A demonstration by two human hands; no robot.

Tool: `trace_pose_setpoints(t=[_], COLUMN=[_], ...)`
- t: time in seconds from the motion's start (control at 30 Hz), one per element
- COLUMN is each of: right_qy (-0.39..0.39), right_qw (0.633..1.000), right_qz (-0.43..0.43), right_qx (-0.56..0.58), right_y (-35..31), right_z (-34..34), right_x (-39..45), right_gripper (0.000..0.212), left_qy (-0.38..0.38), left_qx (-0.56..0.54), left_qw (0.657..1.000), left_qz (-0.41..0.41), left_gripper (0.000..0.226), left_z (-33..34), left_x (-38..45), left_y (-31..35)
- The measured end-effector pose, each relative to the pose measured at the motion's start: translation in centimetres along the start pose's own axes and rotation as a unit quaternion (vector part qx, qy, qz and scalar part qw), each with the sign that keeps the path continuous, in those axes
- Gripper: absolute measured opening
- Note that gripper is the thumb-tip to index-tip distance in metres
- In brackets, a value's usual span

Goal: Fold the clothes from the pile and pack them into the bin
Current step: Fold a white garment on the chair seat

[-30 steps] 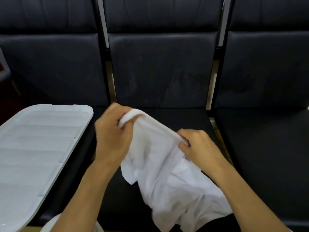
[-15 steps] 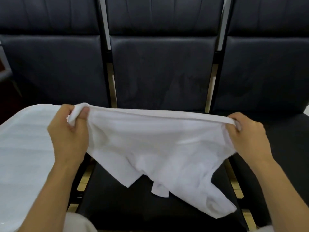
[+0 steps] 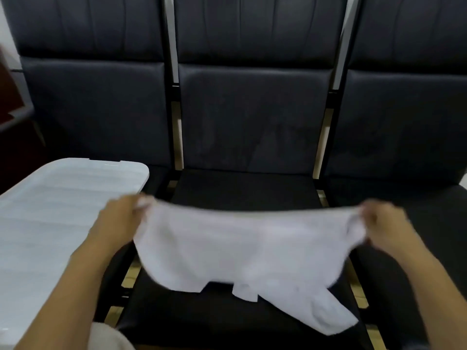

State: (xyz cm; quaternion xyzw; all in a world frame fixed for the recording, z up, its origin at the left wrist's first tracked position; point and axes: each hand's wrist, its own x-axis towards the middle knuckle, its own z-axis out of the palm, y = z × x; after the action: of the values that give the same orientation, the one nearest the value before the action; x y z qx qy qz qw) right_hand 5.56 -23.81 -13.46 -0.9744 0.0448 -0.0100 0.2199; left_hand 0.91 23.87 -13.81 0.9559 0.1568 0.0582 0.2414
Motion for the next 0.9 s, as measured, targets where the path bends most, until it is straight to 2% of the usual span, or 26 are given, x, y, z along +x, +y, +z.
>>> trace_pose_setpoints(t=[0.03, 0.07, 0.1, 0.13, 0.17, 0.2, 0.23, 0.27, 0.33, 0.4, 0.47, 0.53, 0.6, 0.7, 0.73, 0.8, 0.83, 0.87, 0.9], right_qy=[0.190, 0.334, 0.418, 0.464, 0.476, 0.460, 0.440, 0.436, 0.447, 0.406, 0.287, 0.143, 0.051, 0.035, 0.044, 0.055, 0.052, 0.042, 0.022], right_qw=[0.976, 0.924, 0.871, 0.830, 0.802, 0.797, 0.796, 0.791, 0.789, 0.816, 0.876, 0.932, 0.947, 0.931, 0.937, 0.981, 0.994, 0.996, 0.992], right_qz=[-0.017, -0.052, -0.092, -0.109, -0.096, -0.075, -0.066, -0.069, -0.116, -0.197, -0.221, -0.172, -0.123, -0.046, -0.021, 0.018, 0.020, 0.001, -0.038], right_qx=[0.100, 0.181, 0.239, 0.291, 0.348, 0.383, 0.411, 0.423, 0.404, 0.360, 0.318, 0.285, 0.293, 0.359, 0.346, 0.183, 0.095, 0.077, 0.116], right_y=[-1.6, -3.1, -4.1, -4.3, -4.1, -3.2, -2.3, -1.8, -3.3, -4.4, -4.5, -3.5, -2.6, -1.9, -1.2, 0.0, -0.2, -0.8, -1.8], right_z=[-0.8, -2.0, -3.3, -4.3, -5.2, -5.6, -6.1, -6.5, -7.0, -6.5, -5.2, -4.0, -3.8, -3.9, -3.6, -3.2, -3.0, -2.7, -2.5], right_x=[0.1, 0.5, 1.1, 1.9, 2.8, 3.5, 3.7, 3.2, 0.4, -2.9, -5.6, -6.8, -7.3, -7.2, -6.6, -5.6, -5.5, -5.3, -5.3], right_gripper=[0.014, 0.016, 0.017, 0.017, 0.024, 0.035, 0.042, 0.042, 0.028, 0.014, 0.018, 0.015, 0.019, 0.024, 0.021, 0.012, 0.022, 0.033, 0.040], left_qy=[0.132, 0.244, 0.317, 0.360, 0.384, 0.387, 0.371, 0.358, 0.325, 0.291, 0.266, 0.224, 0.201, 0.200, 0.197, 0.191, 0.185, 0.175, 0.156], left_qx=[-0.086, -0.191, -0.289, -0.359, -0.402, -0.439, -0.461, -0.475, -0.489, -0.471, -0.432, -0.379, -0.331, -0.330, -0.334, -0.329, -0.317, -0.308, -0.305], left_qw=[0.987, 0.949, 0.899, 0.850, 0.813, 0.785, 0.774, 0.770, 0.776, 0.803, 0.848, 0.893, 0.919, 0.920, 0.919, 0.921, 0.925, 0.929, 0.930], left_qz=[0.023, 0.053, 0.092, 0.138, 0.174, 0.205, 0.225, 0.230, 0.231, 0.222, 0.152, 0.096, 0.073, 0.069, 0.070, 0.083, 0.093, 0.109, 0.135], left_gripper=[0.025, 0.030, 0.033, 0.033, 0.028, 0.019, 0.011, 0.013, 0.023, 0.024, 0.027, 0.032, 0.029, 0.027, 0.028, 0.026, 0.021, 0.017, 0.015], left_z=[-1.0, -2.2, -3.8, -5.2, -6.1, -6.7, -7.2, -7.5, -8.0, -7.4, -6.1, -4.9, -4.5, -4.3, -4.0, -3.2, -2.9, -2.5, -2.1], left_x=[0.1, -0.1, -0.4, -0.8, -1.0, -1.4, -1.7, -2.0, -3.0, -4.5, -6.1, -7.1, -7.6, -7.6, -7.6, -7.4, -7.6, -7.8, -8.2], left_y=[1.9, 4.1, 6.2, 7.6, 8.3, 8.5, 8.2, 7.7, 6.6, 5.3, 3.6, 2.3, 1.7, 2.8, 3.4, 5.4, 6.6, 8.1, 9.6])
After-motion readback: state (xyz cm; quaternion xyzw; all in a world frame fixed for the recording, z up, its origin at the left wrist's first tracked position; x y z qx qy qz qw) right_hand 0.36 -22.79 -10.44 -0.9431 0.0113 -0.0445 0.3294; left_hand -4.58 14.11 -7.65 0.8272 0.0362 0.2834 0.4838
